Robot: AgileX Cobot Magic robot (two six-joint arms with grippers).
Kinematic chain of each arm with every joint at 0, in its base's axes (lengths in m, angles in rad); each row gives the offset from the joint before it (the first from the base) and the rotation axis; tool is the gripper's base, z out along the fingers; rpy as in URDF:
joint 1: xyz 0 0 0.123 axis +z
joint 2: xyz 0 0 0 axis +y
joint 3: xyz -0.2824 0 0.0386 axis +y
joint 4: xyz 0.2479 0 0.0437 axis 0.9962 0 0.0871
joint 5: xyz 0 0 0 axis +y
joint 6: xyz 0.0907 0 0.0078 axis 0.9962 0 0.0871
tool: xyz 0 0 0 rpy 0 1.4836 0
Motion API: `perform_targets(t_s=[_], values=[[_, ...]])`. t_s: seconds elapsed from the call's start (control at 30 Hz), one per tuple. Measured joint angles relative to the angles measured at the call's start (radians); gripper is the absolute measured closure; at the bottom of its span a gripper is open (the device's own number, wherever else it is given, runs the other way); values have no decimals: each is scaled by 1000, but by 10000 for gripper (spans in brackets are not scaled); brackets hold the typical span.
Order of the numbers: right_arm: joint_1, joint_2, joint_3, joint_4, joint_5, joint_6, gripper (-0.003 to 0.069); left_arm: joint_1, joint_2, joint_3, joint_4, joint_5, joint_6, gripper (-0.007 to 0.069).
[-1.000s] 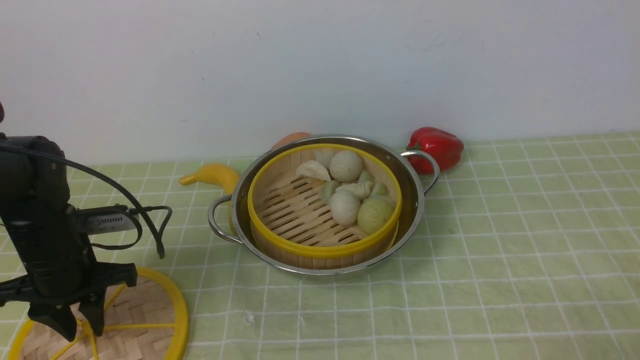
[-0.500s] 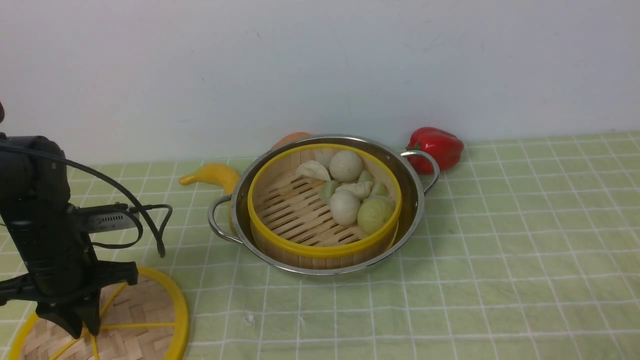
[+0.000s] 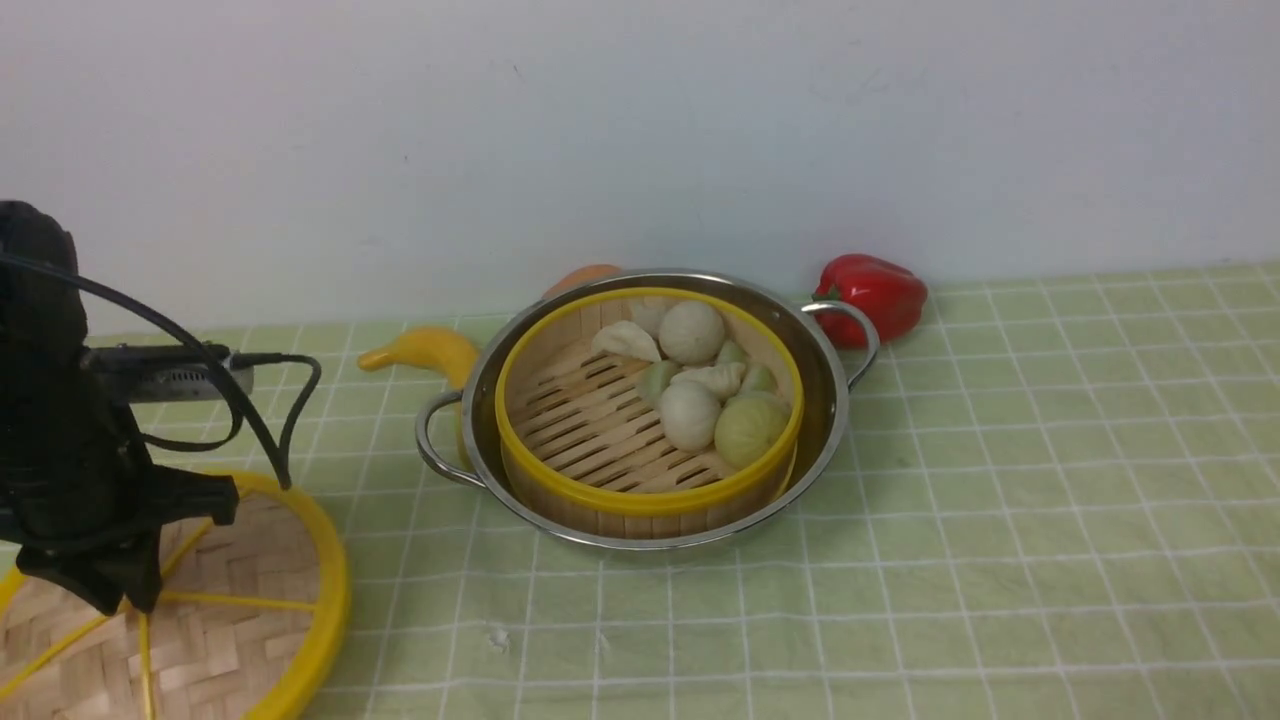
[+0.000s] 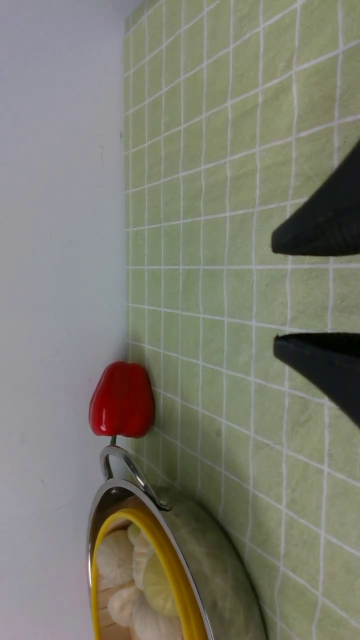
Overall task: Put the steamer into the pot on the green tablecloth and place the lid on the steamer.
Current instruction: 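Grasp the bamboo steamer lid lying on the table by its centre knob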
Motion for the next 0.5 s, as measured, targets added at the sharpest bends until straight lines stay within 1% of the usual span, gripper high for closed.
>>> perform_targets(t_s=[0.27,0.33,0.37,0.47,0.5], values=[[0,0,0,0,0,0,417,-12,-32,-195,-16,38,145,518],[0,0,0,0,0,0,417,-28,-32,-297,-45,40,192,518],[0,0,0,0,0,0,417,-30,-32,-297,-45,40,196,518],[0,0,0,0,0,0,417,-85,-25,-409,-99,41,245,518],[0,0,0,0,0,0,417,-119,-16,-450,-119,42,264,518]])
